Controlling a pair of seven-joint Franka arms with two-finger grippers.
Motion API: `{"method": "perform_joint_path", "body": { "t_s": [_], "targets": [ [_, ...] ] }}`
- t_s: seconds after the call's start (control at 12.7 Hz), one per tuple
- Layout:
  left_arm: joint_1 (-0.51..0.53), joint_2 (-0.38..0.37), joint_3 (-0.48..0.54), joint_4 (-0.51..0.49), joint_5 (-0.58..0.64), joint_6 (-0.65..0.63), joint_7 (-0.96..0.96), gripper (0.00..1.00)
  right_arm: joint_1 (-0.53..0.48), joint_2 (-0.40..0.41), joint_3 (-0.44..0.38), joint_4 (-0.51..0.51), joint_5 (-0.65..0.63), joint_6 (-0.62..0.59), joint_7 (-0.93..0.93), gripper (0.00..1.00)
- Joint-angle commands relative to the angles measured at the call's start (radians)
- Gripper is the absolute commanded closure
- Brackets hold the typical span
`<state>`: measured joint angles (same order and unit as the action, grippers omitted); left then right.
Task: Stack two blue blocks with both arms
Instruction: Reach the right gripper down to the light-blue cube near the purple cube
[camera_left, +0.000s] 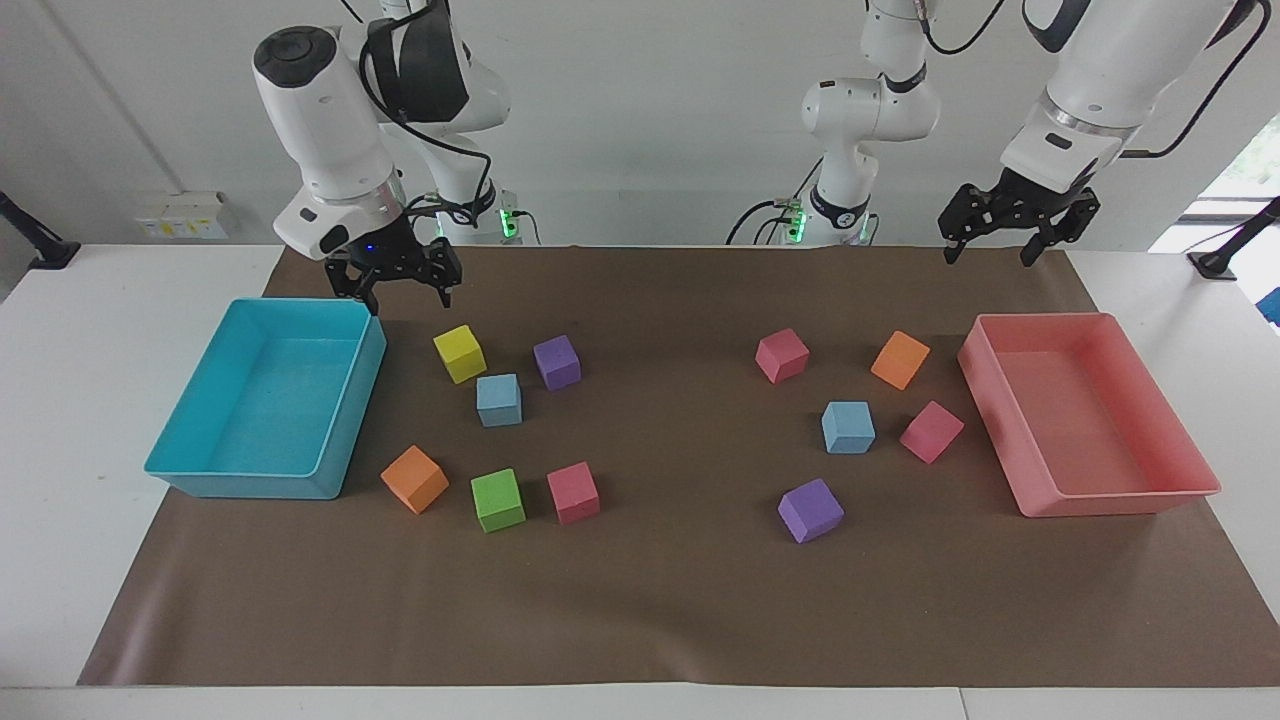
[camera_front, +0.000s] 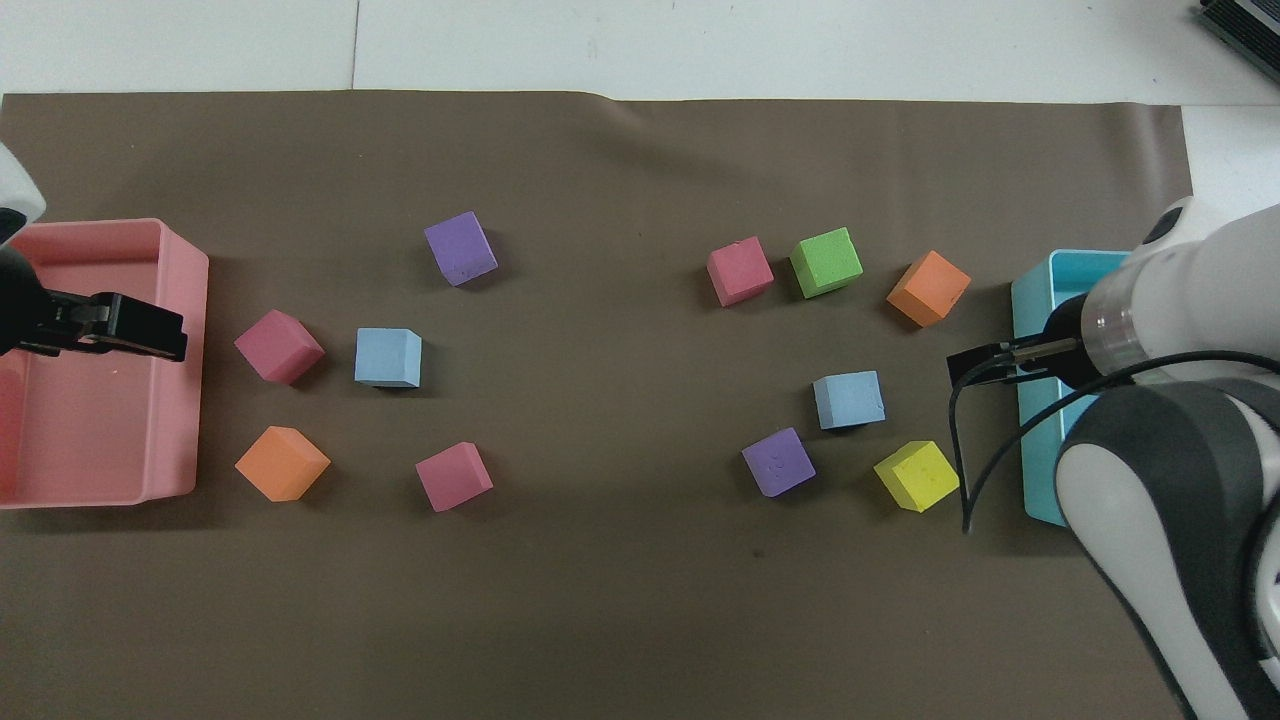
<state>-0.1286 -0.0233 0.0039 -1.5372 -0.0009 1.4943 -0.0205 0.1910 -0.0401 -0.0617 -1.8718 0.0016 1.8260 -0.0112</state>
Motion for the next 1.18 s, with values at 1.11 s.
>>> {"method": "perform_joint_path", "body": {
  "t_s": [1.11],
  "targets": [
    [0.009,-0.020,-0.002,-0.015,-0.007,0.000,-0.007,0.00,0.088,0.204,0.003,-0.262,0.080,0.438,-0.196,0.00]
  ]
}}
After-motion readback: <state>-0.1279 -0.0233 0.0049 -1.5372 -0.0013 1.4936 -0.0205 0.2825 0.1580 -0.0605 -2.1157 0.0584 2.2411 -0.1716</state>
